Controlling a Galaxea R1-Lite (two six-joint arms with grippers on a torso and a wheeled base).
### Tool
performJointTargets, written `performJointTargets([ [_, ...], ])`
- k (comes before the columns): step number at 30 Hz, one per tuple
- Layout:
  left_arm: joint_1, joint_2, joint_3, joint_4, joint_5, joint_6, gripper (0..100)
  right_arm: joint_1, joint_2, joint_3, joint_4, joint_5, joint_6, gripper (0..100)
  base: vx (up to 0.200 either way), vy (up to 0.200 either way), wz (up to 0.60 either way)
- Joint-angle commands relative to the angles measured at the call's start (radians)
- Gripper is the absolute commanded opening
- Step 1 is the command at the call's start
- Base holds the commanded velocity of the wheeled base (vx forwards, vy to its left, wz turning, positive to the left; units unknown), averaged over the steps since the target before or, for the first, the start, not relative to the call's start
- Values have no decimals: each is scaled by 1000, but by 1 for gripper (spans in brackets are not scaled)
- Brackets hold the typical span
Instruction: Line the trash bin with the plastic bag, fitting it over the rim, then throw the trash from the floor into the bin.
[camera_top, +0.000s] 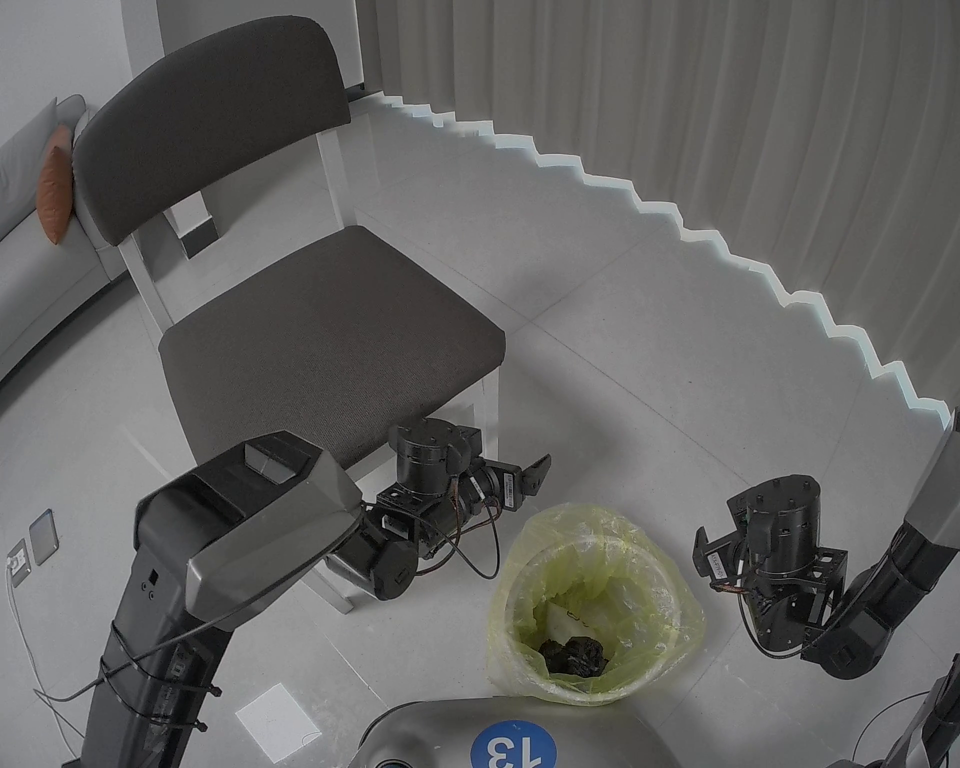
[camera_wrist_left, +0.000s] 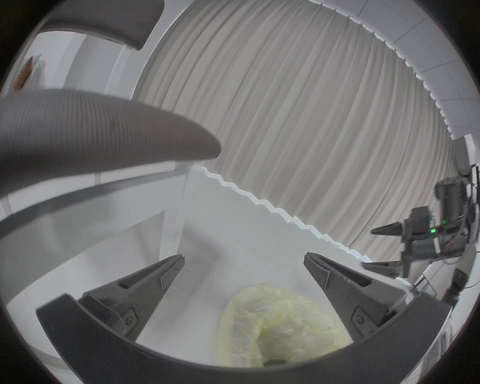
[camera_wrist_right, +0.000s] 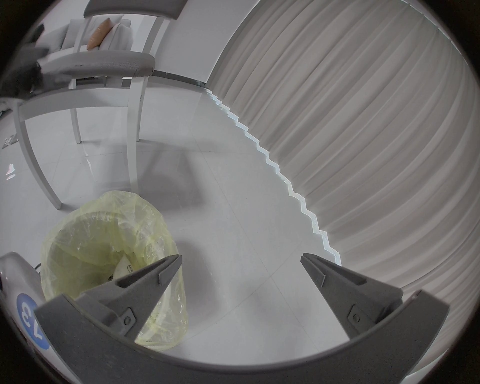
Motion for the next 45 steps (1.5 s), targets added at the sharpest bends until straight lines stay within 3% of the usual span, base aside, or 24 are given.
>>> performJointTargets([
  [1, -11, 122, -123, 22, 3, 1, 100, 4, -3, 5, -1, 0, -2, 100, 0, 0, 0],
  [9, -25, 151, -235, 167, 2, -1, 100, 4, -5, 9, -2, 3, -14, 100, 0, 0, 0],
  [12, -28, 161, -334, 298, 2, -6, 100, 4, -5, 11, -2, 3, -14, 100, 0, 0, 0],
  [22, -60, 220, -360, 385, -24, 2, 100, 9, -5, 12, -2, 5, -19, 100, 0, 0, 0],
  [33, -45, 265, -490, 612, -1, 2, 100, 20, -5, 18, -1, 6, -25, 100, 0, 0, 0],
  [40, -32, 248, -461, 629, 5, 16, 100, 20, -6, 32, -1, 6, -36, 100, 0, 0, 0],
  [45, -9, 214, -370, 623, 8, 114, 100, 20, -11, 43, -2, 6, -42, 100, 0, 0, 0],
])
